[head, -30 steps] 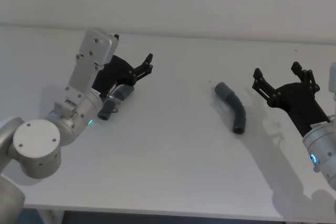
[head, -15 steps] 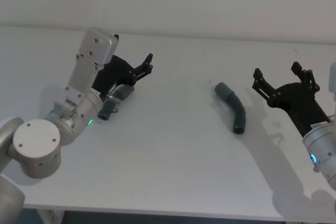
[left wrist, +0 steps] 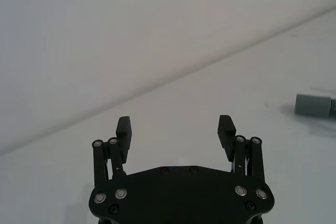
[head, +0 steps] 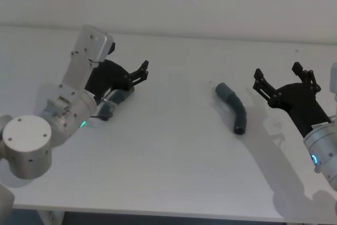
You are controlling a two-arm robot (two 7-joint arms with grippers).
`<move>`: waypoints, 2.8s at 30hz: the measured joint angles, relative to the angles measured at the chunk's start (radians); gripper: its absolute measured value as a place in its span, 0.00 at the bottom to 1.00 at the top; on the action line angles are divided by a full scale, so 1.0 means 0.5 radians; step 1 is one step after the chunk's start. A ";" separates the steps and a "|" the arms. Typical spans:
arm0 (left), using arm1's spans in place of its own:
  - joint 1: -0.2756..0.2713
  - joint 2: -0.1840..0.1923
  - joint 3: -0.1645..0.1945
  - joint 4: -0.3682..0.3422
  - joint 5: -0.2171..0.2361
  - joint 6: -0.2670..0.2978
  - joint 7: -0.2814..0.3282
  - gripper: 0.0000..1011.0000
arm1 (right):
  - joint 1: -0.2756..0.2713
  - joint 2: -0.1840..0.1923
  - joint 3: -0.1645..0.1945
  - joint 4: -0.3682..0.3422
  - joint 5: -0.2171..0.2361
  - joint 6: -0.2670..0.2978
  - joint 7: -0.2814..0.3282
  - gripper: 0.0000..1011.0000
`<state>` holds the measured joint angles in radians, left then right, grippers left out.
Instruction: Use both hands to pick up one end of the pipe from the table, align the ends, and insert them.
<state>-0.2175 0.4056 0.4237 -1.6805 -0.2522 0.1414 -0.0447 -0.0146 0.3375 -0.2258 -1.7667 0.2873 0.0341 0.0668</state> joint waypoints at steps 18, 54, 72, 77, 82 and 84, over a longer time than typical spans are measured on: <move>-0.090 0.202 -0.005 -0.066 -0.070 0.370 -0.299 0.99 | 0.000 0.000 0.000 0.000 0.000 0.000 0.000 1.00; -0.144 0.214 -0.051 0.066 -0.117 0.638 -0.458 0.99 | 0.000 0.000 0.000 0.000 0.000 0.000 0.000 1.00; -0.240 0.188 -0.037 0.169 -0.084 0.708 -0.529 0.99 | 0.000 0.000 0.000 0.000 0.000 0.000 0.000 1.00; -0.266 0.181 -0.027 0.194 -0.080 0.742 -0.558 0.99 | 0.000 0.000 0.000 0.000 0.000 0.000 0.000 1.00; -0.280 0.171 -0.021 0.207 -0.077 0.771 -0.577 0.99 | 0.000 0.000 0.000 0.000 0.000 0.000 0.000 1.00; -0.283 0.168 -0.020 0.211 -0.076 0.778 -0.581 0.99 | 0.000 0.000 0.000 0.000 0.000 0.000 0.000 1.00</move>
<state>-0.3589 0.4899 0.4139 -1.5750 -0.2901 0.5303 -0.3349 -0.0146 0.3375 -0.2259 -1.7668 0.2874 0.0341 0.0668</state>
